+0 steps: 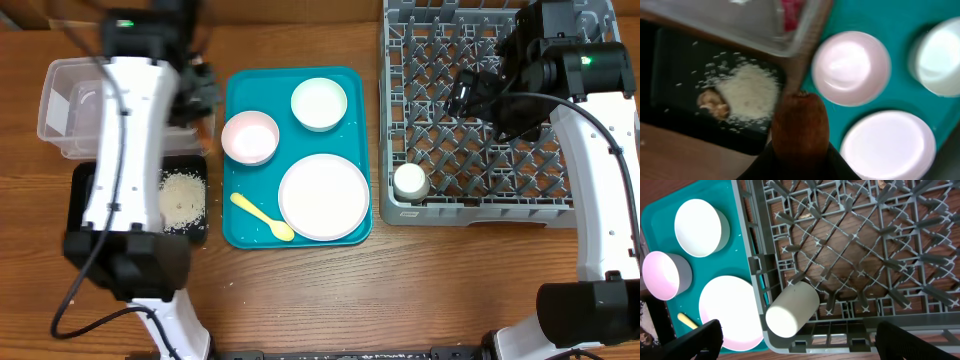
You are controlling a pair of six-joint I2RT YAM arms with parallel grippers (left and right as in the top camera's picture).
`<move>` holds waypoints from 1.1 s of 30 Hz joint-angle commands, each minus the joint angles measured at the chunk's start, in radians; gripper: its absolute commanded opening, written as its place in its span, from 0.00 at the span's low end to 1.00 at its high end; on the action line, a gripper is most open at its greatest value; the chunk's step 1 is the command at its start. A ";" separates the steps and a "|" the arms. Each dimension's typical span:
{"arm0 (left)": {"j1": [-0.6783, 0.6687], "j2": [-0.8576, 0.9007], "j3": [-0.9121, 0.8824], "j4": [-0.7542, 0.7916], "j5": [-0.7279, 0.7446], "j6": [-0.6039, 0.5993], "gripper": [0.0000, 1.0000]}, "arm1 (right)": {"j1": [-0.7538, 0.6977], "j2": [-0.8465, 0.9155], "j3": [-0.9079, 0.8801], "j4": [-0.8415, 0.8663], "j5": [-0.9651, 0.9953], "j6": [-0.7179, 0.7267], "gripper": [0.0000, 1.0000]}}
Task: Sort waste into correct bins and load items into the dishwasher
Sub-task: 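Place the sausage onto the black tray with the left gripper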
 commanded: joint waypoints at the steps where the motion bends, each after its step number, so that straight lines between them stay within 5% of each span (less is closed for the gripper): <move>1: 0.097 -0.009 -0.076 0.002 -0.024 0.018 0.13 | 0.004 -0.004 0.012 0.009 0.008 -0.004 1.00; 12: 0.406 -0.009 -0.429 0.144 -0.058 -0.128 0.09 | 0.004 -0.004 0.012 0.008 0.008 -0.004 1.00; 24: 0.435 -0.009 -0.786 0.541 -0.034 -0.227 0.13 | 0.004 -0.004 0.012 0.006 0.008 -0.004 1.00; 28: 0.435 -0.010 -0.793 0.575 -0.015 -0.224 0.31 | 0.004 -0.004 0.012 0.000 0.008 -0.004 1.00; 33: 0.435 -0.010 -0.733 0.552 0.021 -0.128 0.40 | 0.004 -0.004 0.012 0.003 0.008 0.000 1.00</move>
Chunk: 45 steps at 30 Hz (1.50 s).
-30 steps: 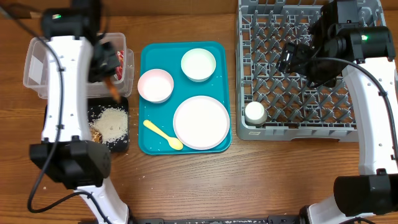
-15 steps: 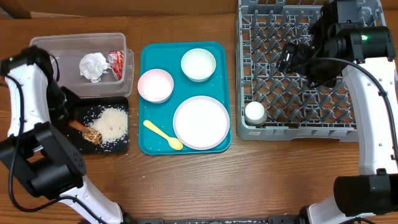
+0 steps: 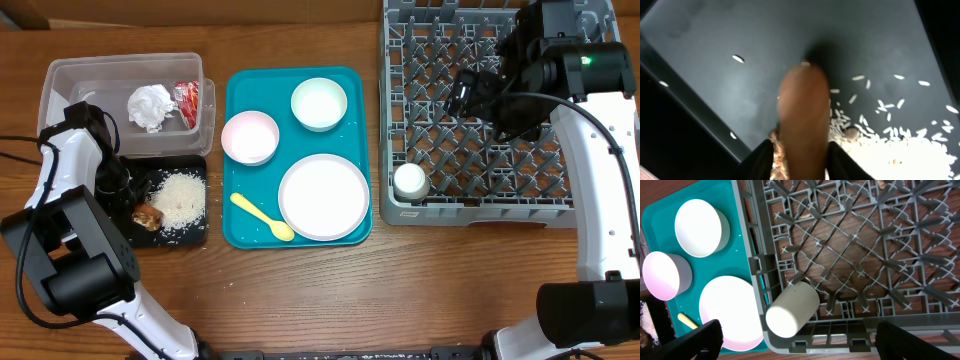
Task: Sort waste into correct bins and load items into the dishwasher
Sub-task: 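Place the sausage onto the black tray with the left gripper, then reach the right gripper to the pink bowl and grasp its rim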
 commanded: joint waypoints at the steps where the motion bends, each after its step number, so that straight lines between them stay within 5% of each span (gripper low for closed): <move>1: -0.005 -0.010 0.076 -0.027 0.032 0.064 0.40 | 0.004 -0.004 0.012 0.006 0.008 0.000 1.00; 12: -0.036 -0.012 0.513 -0.316 0.104 0.232 0.41 | 0.005 -0.004 0.012 0.022 0.004 0.000 1.00; 20: -0.264 -0.012 0.685 -0.347 0.188 0.422 0.49 | 0.005 -0.004 0.012 0.044 -0.034 -0.001 1.00; 25: -0.391 -0.012 0.694 -0.343 0.174 0.410 0.49 | 0.020 -0.004 0.012 0.126 -0.171 0.000 1.00; 36: -0.396 -0.058 0.943 -0.440 0.145 0.365 0.48 | 0.346 0.140 0.012 0.483 -0.148 0.202 0.98; 45: -0.396 -0.081 0.945 -0.455 0.035 0.364 0.54 | 0.542 0.347 0.012 0.617 -0.027 0.322 0.81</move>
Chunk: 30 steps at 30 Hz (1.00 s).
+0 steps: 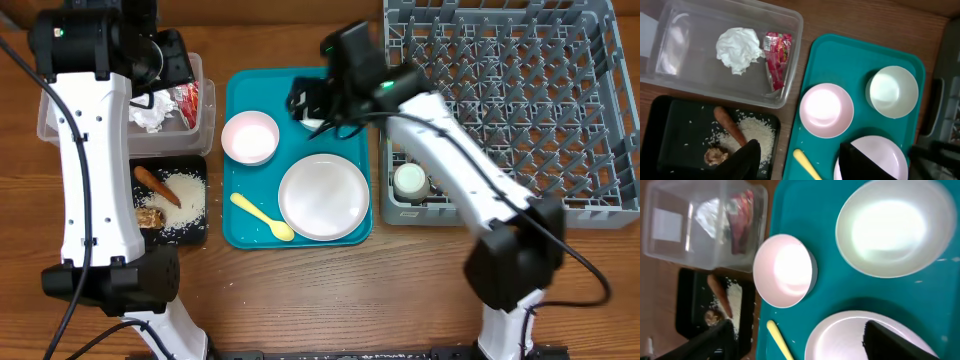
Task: Sort waste into correct bins and load items into the dishwasher
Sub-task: 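Reach the right gripper to the pink bowl and grasp its rim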
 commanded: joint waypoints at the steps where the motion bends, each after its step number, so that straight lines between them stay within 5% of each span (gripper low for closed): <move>1: 0.000 -0.013 0.012 -0.007 -0.073 -0.008 0.53 | 0.035 0.048 0.011 0.036 0.061 0.063 0.80; 16: 0.068 -0.013 -0.008 -0.019 -0.145 -0.048 0.58 | 0.098 0.275 0.011 0.217 0.122 0.163 0.61; 22: 0.071 -0.013 -0.023 -0.022 -0.146 -0.048 0.58 | 0.098 0.299 0.011 0.216 0.125 0.162 0.36; 30: 0.071 -0.013 -0.023 -0.018 -0.149 -0.048 0.59 | 0.098 0.299 0.011 0.209 0.147 0.157 0.18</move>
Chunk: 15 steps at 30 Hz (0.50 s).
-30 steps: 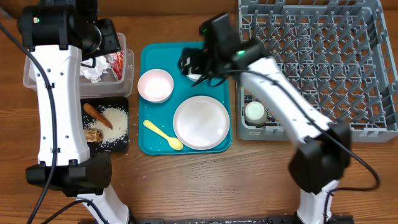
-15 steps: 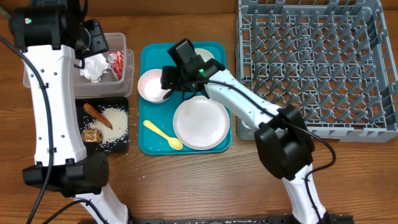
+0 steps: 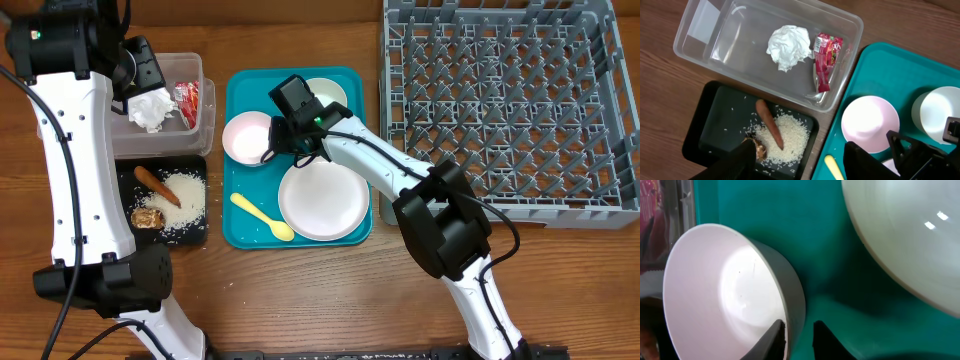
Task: Sort waste into correct bins and load items into the dishwasher
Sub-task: 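Reach the right gripper to the pink bowl and grasp its rim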
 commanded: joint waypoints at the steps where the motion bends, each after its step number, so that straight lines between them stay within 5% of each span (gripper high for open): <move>1: 0.000 -0.013 -0.005 0.003 -0.013 -0.018 0.59 | -0.003 0.003 0.012 0.000 0.019 -0.003 0.17; 9: 0.000 -0.013 -0.005 0.002 -0.014 -0.018 0.60 | -0.003 0.003 0.012 -0.050 0.089 -0.011 0.04; 15: 0.000 -0.013 -0.005 0.008 -0.014 -0.018 0.61 | -0.003 0.002 0.037 -0.087 0.100 -0.068 0.04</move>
